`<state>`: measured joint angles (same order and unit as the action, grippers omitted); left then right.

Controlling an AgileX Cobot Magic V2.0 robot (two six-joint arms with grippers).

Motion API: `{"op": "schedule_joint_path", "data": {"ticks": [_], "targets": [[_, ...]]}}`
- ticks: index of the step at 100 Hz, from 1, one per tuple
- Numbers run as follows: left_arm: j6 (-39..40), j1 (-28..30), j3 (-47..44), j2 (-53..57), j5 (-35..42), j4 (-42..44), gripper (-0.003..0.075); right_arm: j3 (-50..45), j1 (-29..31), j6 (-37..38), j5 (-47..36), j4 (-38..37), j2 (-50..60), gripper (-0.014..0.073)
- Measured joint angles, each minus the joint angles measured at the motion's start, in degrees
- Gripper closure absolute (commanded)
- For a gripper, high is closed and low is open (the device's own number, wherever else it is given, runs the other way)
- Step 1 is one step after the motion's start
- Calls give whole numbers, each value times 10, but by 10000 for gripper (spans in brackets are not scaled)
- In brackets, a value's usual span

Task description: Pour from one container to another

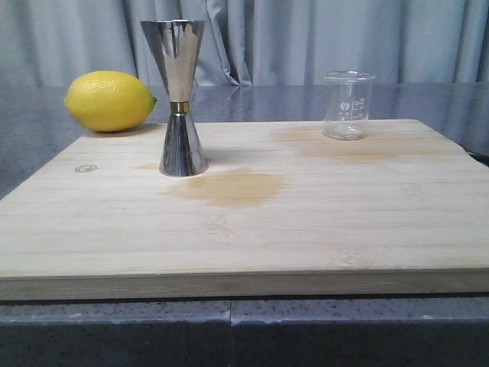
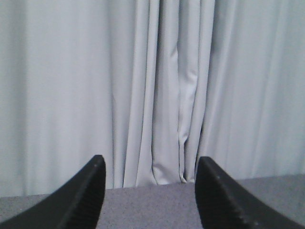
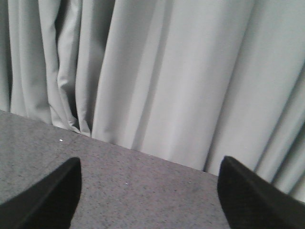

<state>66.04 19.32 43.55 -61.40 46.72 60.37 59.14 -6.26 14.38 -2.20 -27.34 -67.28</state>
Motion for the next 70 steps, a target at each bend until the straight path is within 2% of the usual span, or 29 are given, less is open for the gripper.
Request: {"op": "schedule_joint_path", "data": {"ticks": [14, 28, 45, 59, 70], "targets": [[26, -13, 5, 41, -28, 16, 420, 8, 0, -1, 39, -18, 28, 62], [31, -69, 6, 83, -83, 76, 420, 8, 0, -4, 84, -19, 60, 63], [31, -134, 6, 146, -215, 136, 421, 8, 0, -4, 166, -19, 104, 63], [31, -145, -19, 211, -329, 137, 421, 7, 0, -4, 225, -19, 148, 63], [31, -145, -66, 260, -385, 133, 426, -15, 0, -4, 236, -19, 190, 63]]}}
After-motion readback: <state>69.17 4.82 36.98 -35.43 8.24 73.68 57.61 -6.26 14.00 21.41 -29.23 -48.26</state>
